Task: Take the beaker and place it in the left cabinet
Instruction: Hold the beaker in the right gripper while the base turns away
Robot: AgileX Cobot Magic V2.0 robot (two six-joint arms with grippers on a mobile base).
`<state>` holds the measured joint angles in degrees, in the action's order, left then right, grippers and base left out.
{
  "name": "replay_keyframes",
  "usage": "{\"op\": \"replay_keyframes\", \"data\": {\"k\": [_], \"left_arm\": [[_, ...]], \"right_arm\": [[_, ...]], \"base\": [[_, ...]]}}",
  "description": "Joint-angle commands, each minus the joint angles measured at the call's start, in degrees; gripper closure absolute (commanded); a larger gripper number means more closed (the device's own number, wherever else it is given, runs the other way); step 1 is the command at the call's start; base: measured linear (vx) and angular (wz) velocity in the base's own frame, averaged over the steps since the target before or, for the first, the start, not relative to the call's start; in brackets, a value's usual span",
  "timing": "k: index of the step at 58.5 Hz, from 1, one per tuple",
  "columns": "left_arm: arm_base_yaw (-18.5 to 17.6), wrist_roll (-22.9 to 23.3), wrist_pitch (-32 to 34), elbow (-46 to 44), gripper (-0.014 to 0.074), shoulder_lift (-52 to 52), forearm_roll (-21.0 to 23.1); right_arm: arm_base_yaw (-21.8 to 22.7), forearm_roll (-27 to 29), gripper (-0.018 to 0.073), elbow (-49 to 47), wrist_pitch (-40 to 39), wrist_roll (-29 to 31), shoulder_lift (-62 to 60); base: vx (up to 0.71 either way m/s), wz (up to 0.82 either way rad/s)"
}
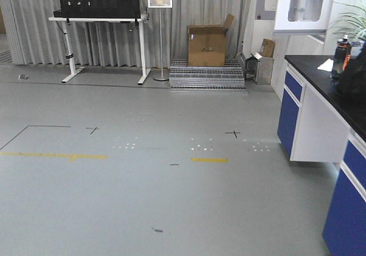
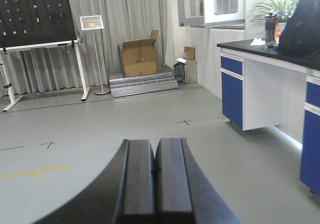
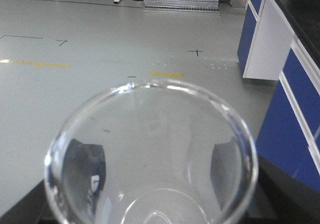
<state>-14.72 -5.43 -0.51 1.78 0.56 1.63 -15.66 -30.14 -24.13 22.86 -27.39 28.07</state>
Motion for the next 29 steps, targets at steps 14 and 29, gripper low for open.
{"op": "replay_keyframes", "data": {"k": [14, 29], "left_arm": [[-0.22, 0.19, 4.81, 0.94, 0.0595, 1.10, 0.47], [-0.22, 0.19, 4.81, 0.94, 0.0595, 1.10, 0.47]], "right_arm": [[0.11, -1.57, 0.0565, -1.74, -4.08, 0.06, 0.16], [0.11, -1.57, 0.0565, -1.74, -4.08, 0.06, 0.21]], "base": [[0.68, 0.00], [0.70, 0.00]]}}
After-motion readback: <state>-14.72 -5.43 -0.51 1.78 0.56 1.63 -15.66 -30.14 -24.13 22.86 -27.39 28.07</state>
